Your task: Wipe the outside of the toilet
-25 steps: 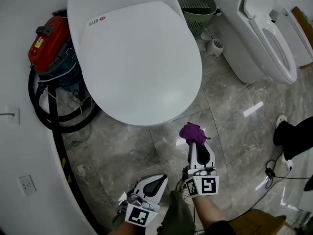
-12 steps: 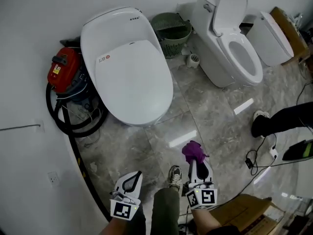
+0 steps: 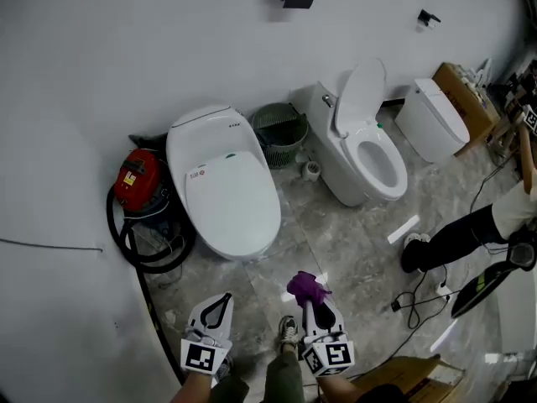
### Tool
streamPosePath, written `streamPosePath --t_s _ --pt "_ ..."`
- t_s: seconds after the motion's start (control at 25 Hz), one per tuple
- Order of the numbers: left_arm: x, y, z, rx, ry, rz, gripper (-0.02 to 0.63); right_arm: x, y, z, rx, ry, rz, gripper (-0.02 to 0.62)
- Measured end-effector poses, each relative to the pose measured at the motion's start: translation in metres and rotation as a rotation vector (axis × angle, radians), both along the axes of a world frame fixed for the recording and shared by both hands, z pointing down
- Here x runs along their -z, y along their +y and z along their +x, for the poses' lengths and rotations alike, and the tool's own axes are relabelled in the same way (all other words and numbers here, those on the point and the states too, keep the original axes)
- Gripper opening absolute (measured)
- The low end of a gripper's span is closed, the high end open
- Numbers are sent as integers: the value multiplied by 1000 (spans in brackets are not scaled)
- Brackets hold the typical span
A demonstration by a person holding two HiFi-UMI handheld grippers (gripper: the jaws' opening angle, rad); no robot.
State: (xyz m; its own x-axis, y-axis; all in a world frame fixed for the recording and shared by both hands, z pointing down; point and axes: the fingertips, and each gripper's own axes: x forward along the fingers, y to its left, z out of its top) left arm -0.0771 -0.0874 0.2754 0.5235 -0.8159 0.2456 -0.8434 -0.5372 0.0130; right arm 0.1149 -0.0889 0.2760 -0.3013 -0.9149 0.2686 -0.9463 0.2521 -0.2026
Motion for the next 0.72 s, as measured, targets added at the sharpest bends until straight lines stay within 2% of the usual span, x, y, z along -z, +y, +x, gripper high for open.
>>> streamPosePath --t_s 0.24,0.72 --pt "79 -4 -16 -23 46 28 6 73 5 -36 65 -4 48 49" --pt "174 50 -57 -124 96 105 6 156 47 -110 180 34 117 49"
